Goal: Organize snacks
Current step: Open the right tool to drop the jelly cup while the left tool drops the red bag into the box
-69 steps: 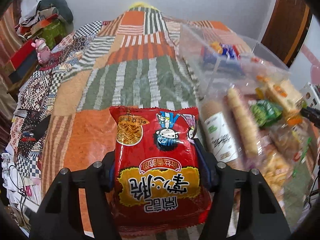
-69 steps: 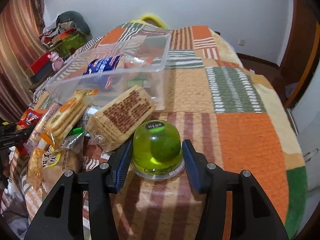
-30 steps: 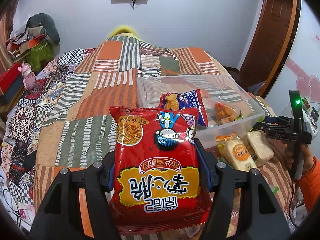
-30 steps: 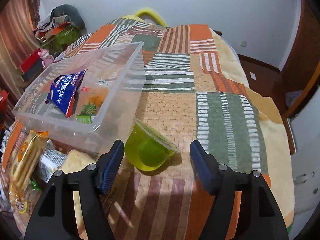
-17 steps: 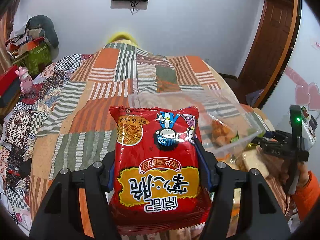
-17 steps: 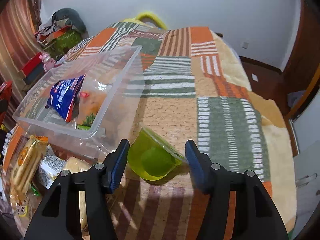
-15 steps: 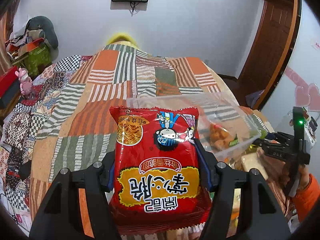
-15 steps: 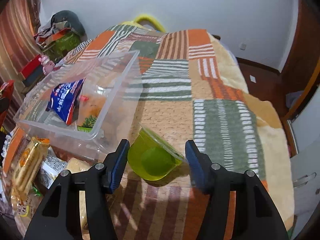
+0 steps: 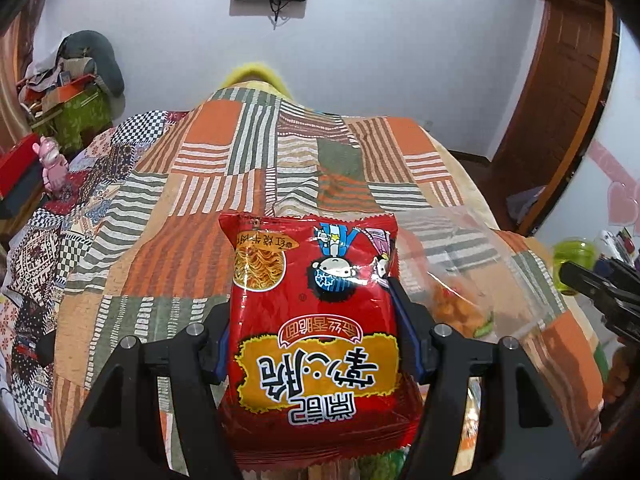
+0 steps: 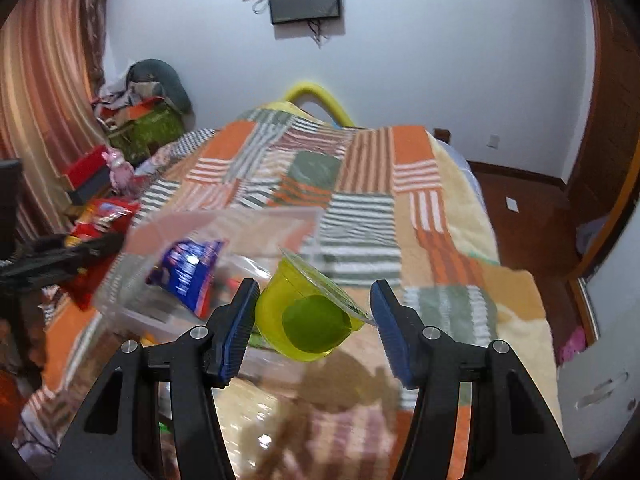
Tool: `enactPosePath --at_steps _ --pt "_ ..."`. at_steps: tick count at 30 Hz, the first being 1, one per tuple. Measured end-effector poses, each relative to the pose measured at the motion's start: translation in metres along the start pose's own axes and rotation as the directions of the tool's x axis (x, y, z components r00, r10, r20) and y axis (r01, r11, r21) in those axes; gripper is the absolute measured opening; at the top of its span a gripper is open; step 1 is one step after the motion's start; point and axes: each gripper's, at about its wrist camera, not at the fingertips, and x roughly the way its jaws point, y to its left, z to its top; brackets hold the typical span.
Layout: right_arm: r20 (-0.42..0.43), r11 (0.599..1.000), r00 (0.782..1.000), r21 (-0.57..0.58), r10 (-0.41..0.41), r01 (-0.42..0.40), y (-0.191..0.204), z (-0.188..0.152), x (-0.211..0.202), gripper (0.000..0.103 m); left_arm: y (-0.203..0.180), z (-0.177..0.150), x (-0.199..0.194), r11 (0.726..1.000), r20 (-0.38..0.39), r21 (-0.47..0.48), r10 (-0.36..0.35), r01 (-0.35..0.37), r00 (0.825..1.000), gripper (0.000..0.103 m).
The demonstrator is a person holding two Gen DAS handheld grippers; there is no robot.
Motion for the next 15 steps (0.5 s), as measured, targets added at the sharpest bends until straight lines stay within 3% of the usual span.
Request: enactPosePath --at_steps 7,15 --pt "-0.022 0.998 0.998 -0.041 0.056 -0.057 0.035 0.007 0.03 0.054 0.0 0.002 0.022 0.998 -0.009 -0.001 0.061 -0.061 0.998 0.064" --pt "-0.095 0.992 0.992 -0.079 0.087 -0.094 0.061 0.004 0.065 0.054 0.002 -0.002 0.038 0.999 -0.057 0.009 0.053 -0.052 0.997 0.064"
